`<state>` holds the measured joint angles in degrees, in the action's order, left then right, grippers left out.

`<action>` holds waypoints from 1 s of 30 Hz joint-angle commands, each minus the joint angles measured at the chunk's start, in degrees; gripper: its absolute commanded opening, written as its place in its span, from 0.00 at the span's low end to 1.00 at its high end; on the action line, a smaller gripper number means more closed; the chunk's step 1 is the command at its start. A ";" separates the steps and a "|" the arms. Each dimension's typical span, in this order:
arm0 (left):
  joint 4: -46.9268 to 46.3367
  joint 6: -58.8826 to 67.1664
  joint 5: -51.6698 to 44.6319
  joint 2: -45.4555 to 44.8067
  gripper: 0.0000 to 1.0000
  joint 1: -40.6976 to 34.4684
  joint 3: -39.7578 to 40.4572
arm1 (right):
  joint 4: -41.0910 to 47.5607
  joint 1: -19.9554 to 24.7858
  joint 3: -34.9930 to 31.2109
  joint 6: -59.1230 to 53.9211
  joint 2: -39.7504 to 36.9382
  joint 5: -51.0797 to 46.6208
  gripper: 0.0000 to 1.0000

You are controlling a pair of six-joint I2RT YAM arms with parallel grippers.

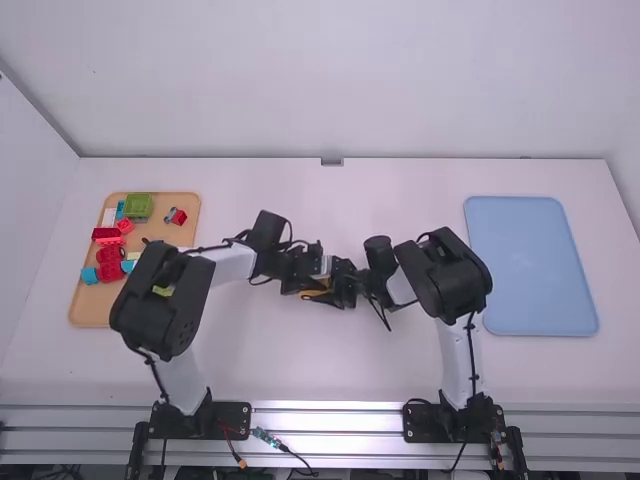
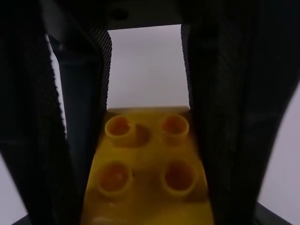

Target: Assemble lego blocks to make yellow taxi

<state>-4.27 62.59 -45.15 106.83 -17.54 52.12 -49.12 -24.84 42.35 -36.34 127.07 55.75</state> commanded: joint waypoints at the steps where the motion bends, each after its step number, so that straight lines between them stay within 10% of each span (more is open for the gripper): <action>1: -2.43 -1.49 9.66 4.80 0.17 -1.75 -0.90 | 0.28 -1.46 0.33 -1.40 -0.33 -1.55 0.28; 3: -3.72 -1.64 9.70 4.80 0.36 -1.73 -0.07 | 0.26 -1.42 0.33 -1.38 -0.33 -1.62 0.28; 5: -5.90 -1.79 9.48 4.80 0.99 -1.46 1.29 | 0.31 -1.44 0.35 -1.38 -0.33 -1.57 0.28; 15: -19.41 2.97 5.29 -4.89 0.99 5.75 4.24 | 0.24 -0.48 -0.07 -1.40 -0.33 -1.77 0.28; 30: -9.29 -0.24 -2.82 -19.75 0.99 16.79 -8.02 | 0.31 0.15 0.02 -1.14 -0.33 -1.70 0.27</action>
<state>-14.37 64.84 -46.02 88.95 -1.15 44.71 -48.86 -24.91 42.65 -37.52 127.02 53.63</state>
